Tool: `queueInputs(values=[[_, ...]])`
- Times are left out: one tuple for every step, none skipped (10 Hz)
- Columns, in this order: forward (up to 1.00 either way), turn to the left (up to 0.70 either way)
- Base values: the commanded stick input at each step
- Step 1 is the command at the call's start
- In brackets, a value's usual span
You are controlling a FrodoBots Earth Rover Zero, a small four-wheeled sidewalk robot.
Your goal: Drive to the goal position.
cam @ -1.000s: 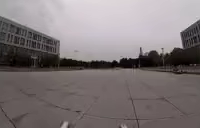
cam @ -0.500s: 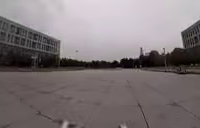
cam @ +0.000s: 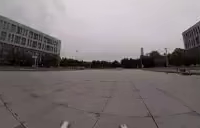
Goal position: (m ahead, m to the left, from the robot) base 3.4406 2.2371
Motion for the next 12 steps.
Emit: queueInputs(values=[[0.70, -0.28], [0.70, -0.25], [0.70, 0.00], [0.70, 0.00], [0.70, 0.00], [0.70, 0.00], [0.70, 0.00], [0.70, 0.00], [0.70, 0.00], [0.70, 0.00], [0.70, 0.00], [0.70, 0.00]])
